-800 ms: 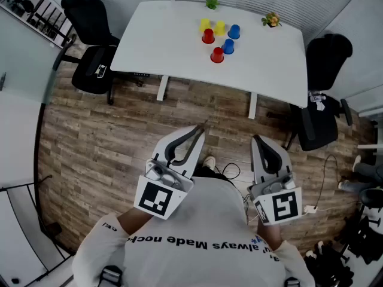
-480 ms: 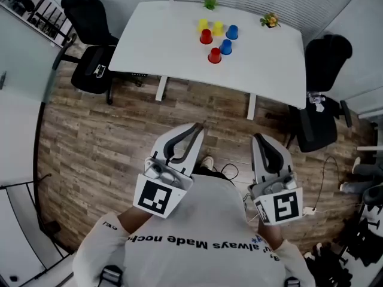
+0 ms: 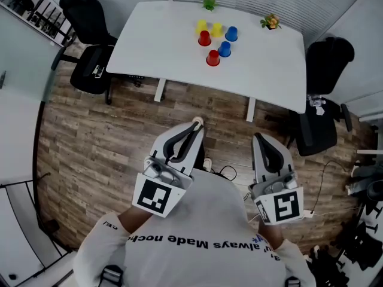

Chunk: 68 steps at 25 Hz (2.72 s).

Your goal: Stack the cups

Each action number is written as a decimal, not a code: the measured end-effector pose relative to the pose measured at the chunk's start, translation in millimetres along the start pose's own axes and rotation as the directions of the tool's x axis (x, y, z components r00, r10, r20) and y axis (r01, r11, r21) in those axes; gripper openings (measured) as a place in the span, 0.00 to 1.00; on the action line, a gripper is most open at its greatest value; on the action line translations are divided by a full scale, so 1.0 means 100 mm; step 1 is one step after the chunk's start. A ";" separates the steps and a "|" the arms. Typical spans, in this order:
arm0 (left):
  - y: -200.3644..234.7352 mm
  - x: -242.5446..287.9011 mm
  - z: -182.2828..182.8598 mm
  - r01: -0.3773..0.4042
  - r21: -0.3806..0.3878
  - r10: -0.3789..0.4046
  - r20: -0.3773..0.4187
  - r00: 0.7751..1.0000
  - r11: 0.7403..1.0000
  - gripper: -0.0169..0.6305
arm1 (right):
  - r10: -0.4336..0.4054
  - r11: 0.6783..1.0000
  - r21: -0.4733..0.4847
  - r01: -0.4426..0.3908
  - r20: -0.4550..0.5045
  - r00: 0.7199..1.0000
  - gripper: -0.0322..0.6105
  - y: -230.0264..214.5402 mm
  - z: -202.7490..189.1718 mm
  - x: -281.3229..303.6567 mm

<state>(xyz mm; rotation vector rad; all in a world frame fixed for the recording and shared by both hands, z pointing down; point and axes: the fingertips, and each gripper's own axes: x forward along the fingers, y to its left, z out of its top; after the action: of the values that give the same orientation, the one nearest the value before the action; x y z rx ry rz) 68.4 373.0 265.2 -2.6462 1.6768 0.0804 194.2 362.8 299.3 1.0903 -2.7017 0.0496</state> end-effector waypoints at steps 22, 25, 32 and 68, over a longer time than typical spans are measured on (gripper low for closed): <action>1.09 1.07 -0.10 0.013 -0.016 -0.013 -0.002 1.000 1.000 0.09 | 0.014 1.000 0.001 -0.014 -0.020 1.000 0.06 -0.60 0.23 1.32; 1.30 1.24 -0.10 0.018 -0.019 -0.019 -0.002 1.000 1.000 0.09 | 0.014 1.000 -0.003 -0.014 -0.027 1.000 0.06 -0.67 0.30 1.56; 1.76 1.60 -0.11 0.036 -0.029 -0.036 -0.006 0.999 0.999 0.09 | 0.006 1.000 -0.001 -0.006 -0.035 0.999 0.06 -0.85 0.43 2.09; 2.65 2.77 -0.51 0.136 -0.050 -0.139 -0.062 0.988 0.989 0.09 | -0.045 0.999 0.011 0.046 -0.033 0.998 0.06 -1.52 0.63 3.32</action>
<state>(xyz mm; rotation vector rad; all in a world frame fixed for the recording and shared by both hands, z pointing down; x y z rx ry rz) -51.2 7.3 308.9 -2.8195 1.5209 0.0316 55.0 19.7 304.0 1.1436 -2.6500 0.0743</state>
